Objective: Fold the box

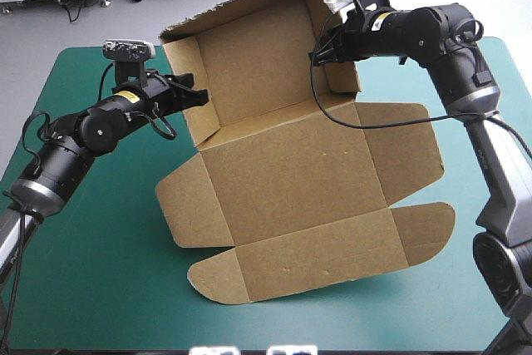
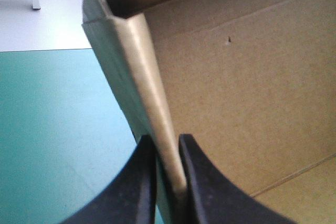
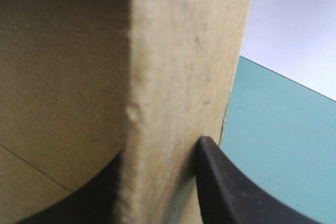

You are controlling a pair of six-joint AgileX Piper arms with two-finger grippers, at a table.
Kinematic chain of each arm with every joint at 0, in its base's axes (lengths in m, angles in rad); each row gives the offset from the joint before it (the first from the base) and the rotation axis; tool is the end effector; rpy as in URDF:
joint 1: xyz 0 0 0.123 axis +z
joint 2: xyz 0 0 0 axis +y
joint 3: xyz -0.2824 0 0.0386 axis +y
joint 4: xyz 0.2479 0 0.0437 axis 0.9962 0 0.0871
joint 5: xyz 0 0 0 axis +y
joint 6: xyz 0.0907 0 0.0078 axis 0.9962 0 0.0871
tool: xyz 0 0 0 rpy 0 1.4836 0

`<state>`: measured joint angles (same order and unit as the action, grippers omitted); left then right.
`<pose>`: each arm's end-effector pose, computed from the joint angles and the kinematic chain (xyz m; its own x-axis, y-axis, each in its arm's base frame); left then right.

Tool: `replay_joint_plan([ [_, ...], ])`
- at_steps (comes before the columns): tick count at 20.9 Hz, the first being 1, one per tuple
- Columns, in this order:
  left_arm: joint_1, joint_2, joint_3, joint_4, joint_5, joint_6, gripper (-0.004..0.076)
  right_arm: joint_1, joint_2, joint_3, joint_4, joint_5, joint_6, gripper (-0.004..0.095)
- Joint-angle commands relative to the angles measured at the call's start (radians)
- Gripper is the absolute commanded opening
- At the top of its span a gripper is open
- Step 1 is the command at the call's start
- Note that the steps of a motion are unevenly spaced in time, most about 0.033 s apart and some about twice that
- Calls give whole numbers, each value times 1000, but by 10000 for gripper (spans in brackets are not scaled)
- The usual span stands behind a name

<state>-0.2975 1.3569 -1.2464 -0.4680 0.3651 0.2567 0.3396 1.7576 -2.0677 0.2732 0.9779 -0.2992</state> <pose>0.2952 -0.1059 0.3922 -0.4036 -0.0655 -0.9126 0.3660 0.9026 -0.2267 0.3591 0.1485 0.4631 -0.4259 -0.2987 -0.8541 -0.5700 0.8216 -0.0031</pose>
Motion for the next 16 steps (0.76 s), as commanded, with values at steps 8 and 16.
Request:
replay_joint_plan([
  [8, -41, -23, -43, 43, 46, -106, -10, 48, -46, -23, -273, 277, 123, -16],
  [16, -20, 160, -199, 239, 488, -201, -10, 48, 47, 63, -179, 277, 123, -17],
])
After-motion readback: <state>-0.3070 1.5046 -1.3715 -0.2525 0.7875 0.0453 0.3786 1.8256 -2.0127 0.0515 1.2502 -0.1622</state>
